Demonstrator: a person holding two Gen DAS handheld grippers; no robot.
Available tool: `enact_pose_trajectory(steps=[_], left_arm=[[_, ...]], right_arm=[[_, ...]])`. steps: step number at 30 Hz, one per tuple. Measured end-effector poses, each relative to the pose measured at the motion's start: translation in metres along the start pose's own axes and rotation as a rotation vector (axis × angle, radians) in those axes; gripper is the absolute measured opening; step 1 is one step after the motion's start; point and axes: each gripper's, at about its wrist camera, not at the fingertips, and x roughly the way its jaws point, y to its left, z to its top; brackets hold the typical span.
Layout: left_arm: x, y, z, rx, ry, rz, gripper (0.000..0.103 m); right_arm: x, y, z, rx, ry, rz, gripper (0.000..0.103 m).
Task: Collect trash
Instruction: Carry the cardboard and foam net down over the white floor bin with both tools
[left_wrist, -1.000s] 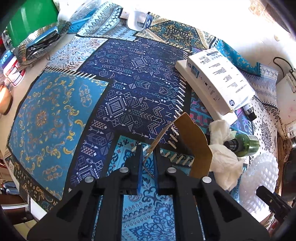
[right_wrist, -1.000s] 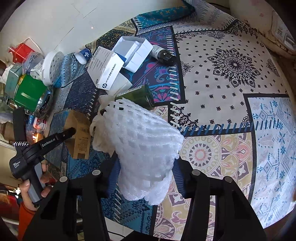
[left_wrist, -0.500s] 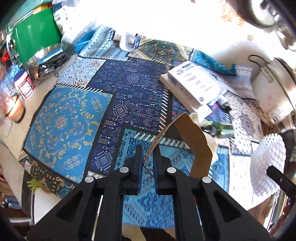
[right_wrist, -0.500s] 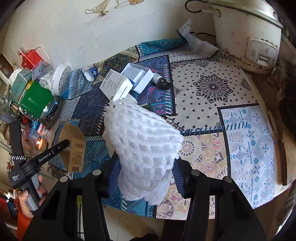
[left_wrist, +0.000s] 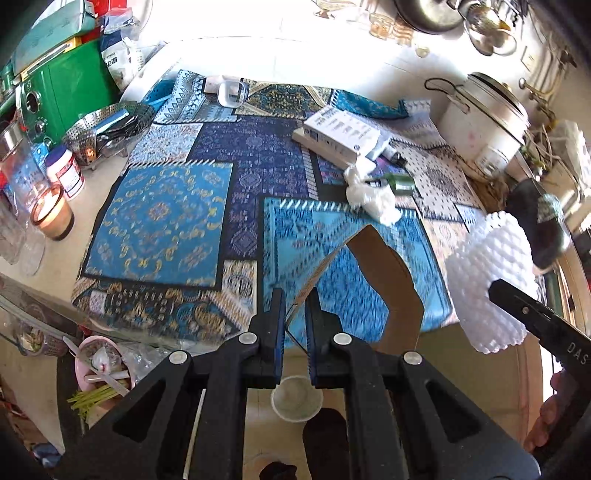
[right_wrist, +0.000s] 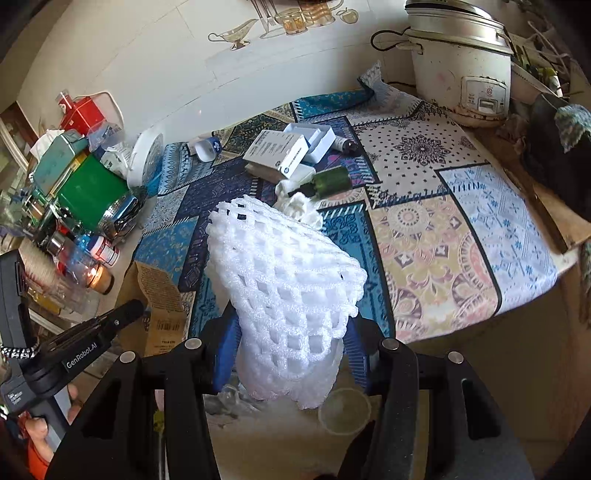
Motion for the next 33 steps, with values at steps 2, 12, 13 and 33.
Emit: enact_pose_trajectory(steps=[2,12,13,33], left_arm=[[-0.004,0.003,-0.016,0.008,0.016,-0.014,0.009],[0.02,0.001,-0.096,0.024,0.152,-0.041,0.009],[0.027,0.001,-0.104,0.022,0.168,-0.04,0.009],[0.265,0.02,-0.269,-0.111,0.353,0.031,0.009]], right_arm=[[-0.002,0.006,-0.016,0.011,0.007,-0.005,0.048],[0.01,0.004,-0.088,0.029,0.126,-0.043,0.048],[0.015,0.001,-0.095,0.032,0.146,-0.046,0.048],[0.214,-0.148,-0.256,0.064,0.444,-0.066,0.048]])
